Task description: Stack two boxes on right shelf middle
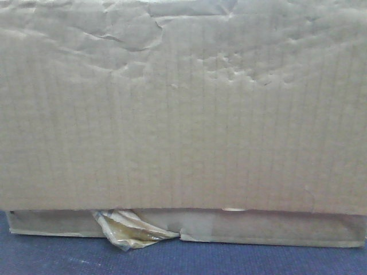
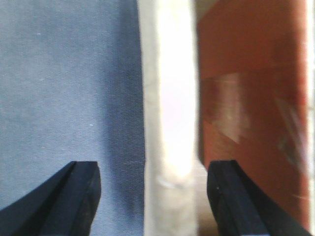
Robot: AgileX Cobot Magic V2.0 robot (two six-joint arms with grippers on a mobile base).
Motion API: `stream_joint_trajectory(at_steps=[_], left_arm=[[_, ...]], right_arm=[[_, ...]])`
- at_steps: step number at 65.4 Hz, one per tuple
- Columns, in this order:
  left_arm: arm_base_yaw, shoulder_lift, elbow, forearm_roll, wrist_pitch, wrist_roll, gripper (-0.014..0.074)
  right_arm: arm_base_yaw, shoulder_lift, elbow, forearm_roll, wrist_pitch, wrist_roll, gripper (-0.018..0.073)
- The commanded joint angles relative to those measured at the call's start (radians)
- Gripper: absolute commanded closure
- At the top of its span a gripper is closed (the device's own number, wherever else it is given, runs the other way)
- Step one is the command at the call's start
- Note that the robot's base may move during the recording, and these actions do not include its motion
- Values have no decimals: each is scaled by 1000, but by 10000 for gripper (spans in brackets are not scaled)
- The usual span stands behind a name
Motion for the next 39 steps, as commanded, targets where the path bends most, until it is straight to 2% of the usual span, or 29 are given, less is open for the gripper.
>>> stream_joint_trajectory(at_steps=[1,9,14,27,32,39], left_arm=[[-5,-4,-4,-6,-2,0,230],[-5,-4,-4,-6,-2,0,230],[-5,-4,-4,-6,-2,0,230],[-5,-4,-4,-6,-2,0,230],[-5,-4,-4,-6,-2,0,230],[-5,-4,-4,-6,-2,0,230]], right_arm=[[31,45,-106,-12,8,33,720],[101,102,-243,-12,31,35,720],[140,146,-326,-25,75,58,669],[233,259,-492,-84,79,150,256],[265,292,-516,-84,79,171,213],[314,321,-516,-85,79,212,226]])
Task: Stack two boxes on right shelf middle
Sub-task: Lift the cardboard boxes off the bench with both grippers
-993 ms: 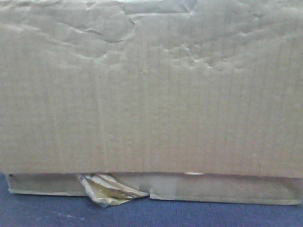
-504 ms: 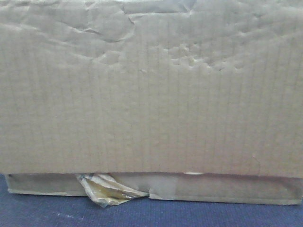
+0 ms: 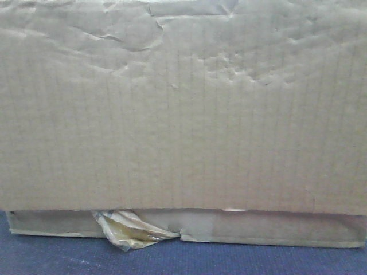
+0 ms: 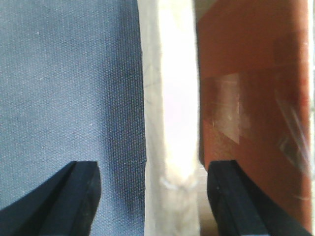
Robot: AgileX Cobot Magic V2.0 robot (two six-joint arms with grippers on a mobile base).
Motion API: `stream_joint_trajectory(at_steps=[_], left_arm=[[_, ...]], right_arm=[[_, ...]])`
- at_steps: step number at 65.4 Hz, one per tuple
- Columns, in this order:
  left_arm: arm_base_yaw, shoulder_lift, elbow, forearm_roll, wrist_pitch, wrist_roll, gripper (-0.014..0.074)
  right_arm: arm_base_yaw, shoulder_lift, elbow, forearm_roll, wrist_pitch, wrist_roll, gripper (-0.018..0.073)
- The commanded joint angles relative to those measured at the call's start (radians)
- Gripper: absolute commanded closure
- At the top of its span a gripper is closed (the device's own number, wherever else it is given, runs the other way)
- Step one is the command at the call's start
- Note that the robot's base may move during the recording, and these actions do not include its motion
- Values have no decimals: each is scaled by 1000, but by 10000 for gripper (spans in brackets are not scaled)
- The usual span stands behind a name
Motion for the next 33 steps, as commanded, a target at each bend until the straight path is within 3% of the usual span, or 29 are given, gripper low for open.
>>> stream_joint_trajectory(at_steps=[1,11,33], left_arm=[[-5,-4,-4,-6,-2,0,230],[-5,-4,-4,-6,-2,0,230],[-5,-4,-4,-6,-2,0,230]], right_arm=[[44,25,-10,-17,6,38,229],[113,48,-8,-22,6,61,233],[117,63,106,-32,6,78,233]])
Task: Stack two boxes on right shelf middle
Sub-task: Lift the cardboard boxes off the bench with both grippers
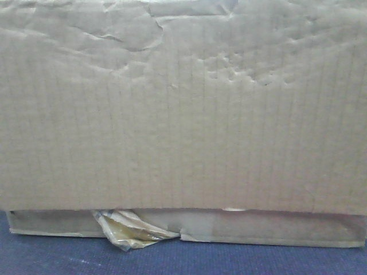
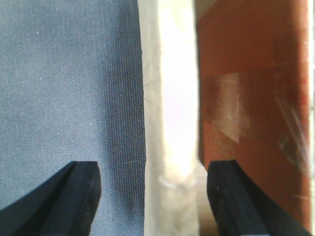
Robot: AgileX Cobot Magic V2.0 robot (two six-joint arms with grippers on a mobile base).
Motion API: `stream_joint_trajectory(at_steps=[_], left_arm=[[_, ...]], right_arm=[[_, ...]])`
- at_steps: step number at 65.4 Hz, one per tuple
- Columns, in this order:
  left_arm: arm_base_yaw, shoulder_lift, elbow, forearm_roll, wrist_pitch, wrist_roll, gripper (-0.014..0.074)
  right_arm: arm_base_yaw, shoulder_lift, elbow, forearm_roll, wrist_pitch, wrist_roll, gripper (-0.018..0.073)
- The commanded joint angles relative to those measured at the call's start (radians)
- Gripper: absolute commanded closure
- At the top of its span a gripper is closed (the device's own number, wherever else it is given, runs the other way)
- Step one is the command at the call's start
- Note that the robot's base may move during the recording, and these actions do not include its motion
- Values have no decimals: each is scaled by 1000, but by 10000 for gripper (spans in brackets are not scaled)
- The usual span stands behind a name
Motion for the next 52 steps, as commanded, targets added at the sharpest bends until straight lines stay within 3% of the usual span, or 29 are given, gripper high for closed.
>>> stream_joint_trajectory(at_steps=[1,40,52], left_arm=[[-5,-4,-4,-5,-2,0,230],[-5,-4,-4,3,-2,0,230],[-5,-4,-4,3,-2,0,230]], right_arm=[[2,0,40,-7,-1,6,233],[2,0,101,25,-1,6,233],[2,-8,96,25,-1,6,291]])
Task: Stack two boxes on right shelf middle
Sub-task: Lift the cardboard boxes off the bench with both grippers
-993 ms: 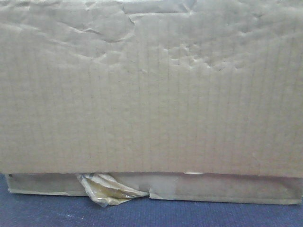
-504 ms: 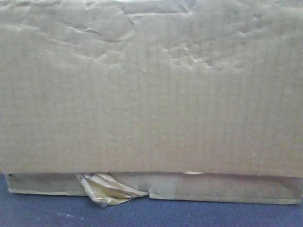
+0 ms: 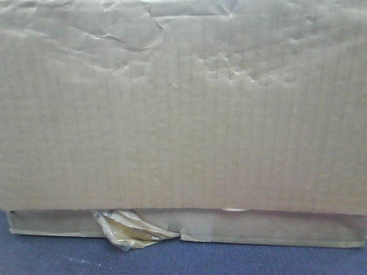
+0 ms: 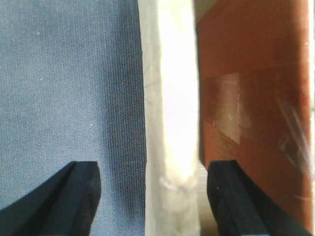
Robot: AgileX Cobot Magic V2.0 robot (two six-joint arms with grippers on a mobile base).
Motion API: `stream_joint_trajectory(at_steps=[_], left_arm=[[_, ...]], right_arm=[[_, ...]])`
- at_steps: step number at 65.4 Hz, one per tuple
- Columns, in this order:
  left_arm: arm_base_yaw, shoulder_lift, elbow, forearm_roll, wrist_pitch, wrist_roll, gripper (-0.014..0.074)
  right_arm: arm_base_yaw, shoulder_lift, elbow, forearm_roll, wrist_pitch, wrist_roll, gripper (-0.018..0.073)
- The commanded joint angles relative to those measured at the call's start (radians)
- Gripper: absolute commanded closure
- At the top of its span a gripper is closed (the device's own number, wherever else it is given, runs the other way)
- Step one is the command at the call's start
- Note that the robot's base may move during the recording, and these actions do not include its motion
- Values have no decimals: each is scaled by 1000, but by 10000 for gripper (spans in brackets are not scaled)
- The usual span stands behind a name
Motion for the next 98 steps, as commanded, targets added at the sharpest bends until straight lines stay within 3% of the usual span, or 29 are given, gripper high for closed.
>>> stream_joint_trajectory(at_steps=[1,10,15,24,28,44,52,67,78,98], left_arm=[[-5,-5,-4,1,-3,0,230],[-5,-5,-4,1,-9,0,232],[-5,-5,-4,1,-9,0,284],[-5,-5,-4,1,-37,0,568],[-7,-5,-4,1,-48,0,706],[-7,-5,-4,106,-29,-97,707],[-7,-5,-16,115,-57,-117,707],[-7,-5,-106,163,-124,-117,707],[-7,-5,-195,204,-150,-117,707],[-7,-5,-304,312,-324,-117,707]], right_arm=[[1,-10,-7,-1,-6,2,298],[1,-10,-7,-1,-6,2,373],[1,-10,-7,-22,-6,2,465],[1,-10,-7,-77,-6,2,722],[3,-10,-7,-107,-6,12,719],[36,-10,-8,-197,-6,73,720],[43,-10,-9,-206,-8,75,720],[43,-10,-17,-252,-184,91,720],[43,-10,-91,-337,-254,129,720],[22,-10,-230,-397,-430,163,720]])
